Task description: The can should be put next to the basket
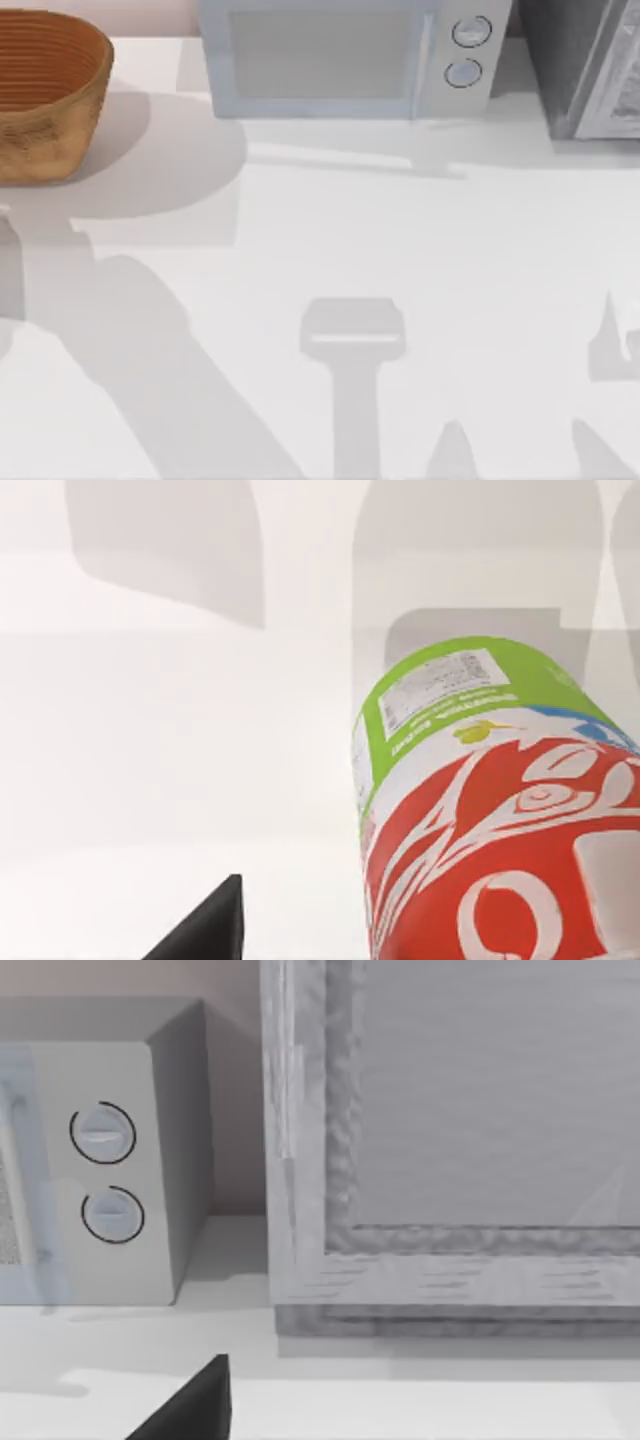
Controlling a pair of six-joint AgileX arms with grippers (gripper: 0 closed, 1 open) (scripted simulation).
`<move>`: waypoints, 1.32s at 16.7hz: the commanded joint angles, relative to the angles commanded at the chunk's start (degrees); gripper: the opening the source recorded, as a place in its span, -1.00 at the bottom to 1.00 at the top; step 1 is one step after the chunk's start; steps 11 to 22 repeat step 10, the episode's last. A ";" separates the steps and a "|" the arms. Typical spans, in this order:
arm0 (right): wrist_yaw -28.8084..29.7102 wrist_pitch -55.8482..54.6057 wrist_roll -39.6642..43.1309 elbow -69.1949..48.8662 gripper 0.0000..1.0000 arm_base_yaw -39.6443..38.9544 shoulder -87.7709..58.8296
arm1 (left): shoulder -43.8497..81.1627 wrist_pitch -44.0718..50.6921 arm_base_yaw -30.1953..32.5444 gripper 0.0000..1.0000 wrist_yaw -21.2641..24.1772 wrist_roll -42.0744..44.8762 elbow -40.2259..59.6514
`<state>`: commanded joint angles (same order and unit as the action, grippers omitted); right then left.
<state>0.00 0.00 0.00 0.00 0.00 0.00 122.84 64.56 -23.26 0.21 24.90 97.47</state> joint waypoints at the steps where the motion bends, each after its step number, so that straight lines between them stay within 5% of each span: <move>1: 0.00 0.00 0.00 0.00 1.00 0.00 0.00 | 0.00 0.00 0.00 1.00 0.00 0.00 0.00; 9: 0.00 0.00 0.00 0.00 1.00 0.00 0.00 | -1.16 8.08 0.08 1.00 0.10 0.07 6.68; 22: 0.00 0.00 0.00 0.00 1.00 0.00 0.00 | -1.37 8.48 0.13 1.00 0.07 0.05 7.07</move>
